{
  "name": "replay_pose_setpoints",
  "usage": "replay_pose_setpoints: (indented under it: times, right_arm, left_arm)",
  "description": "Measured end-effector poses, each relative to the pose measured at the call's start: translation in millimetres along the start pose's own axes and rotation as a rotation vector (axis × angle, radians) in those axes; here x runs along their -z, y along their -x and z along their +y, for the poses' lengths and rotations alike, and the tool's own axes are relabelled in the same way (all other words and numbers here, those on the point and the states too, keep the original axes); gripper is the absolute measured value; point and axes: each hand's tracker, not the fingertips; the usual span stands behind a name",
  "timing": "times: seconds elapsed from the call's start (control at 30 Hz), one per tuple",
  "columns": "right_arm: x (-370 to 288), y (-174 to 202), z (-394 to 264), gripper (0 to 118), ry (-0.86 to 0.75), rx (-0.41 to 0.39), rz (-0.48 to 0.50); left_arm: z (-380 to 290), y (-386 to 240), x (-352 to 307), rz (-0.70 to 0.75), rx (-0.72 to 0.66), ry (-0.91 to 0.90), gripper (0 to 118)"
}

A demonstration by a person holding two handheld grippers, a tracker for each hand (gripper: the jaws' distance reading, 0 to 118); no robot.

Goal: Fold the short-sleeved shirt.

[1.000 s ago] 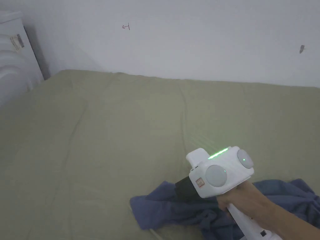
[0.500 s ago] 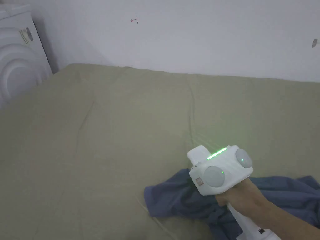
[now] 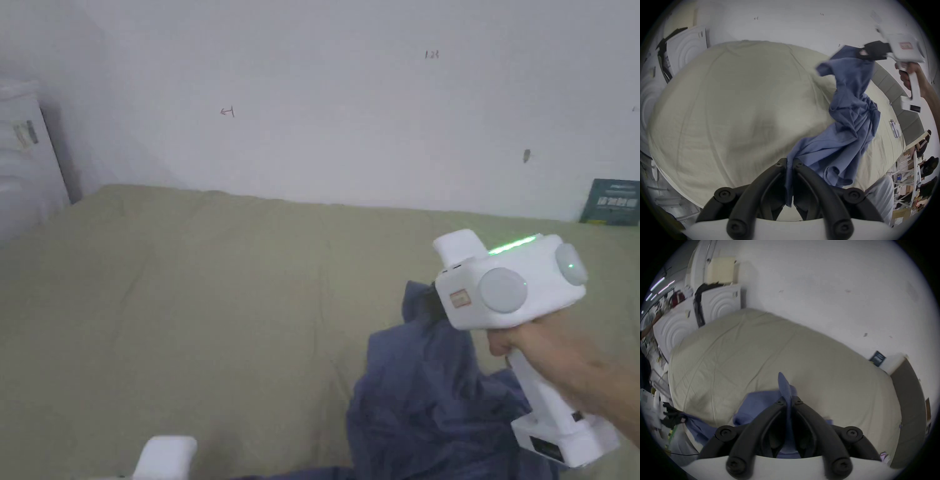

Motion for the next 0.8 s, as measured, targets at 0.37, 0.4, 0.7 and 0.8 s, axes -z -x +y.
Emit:
replay_pose_setpoints:
  times: [0.37, 0.4, 0.7, 0.8]
  right_arm:
    - [-205, -112, -17, 4, -0.232, 0.196, -0.226]
    - [-220, -119, -20, 4, -0.253, 0.224, -0.235]
    - [-291, -140, -23, 4, -0.367, 0.334, -0.270]
    - [-297, -139, -16, 4, -0.387, 0.330, -0.287]
  left_arm:
    - [104, -25, -98, 0.074, 0.004, -0.309, 6]
    - [114, -30, -110, 0.075, 0.009, -0.338, 6]
    - [177, -73, -203, 0.075, 0.055, -0.516, 6]
    - [196, -80, -222, 0.098, 0.060, -0.543, 6]
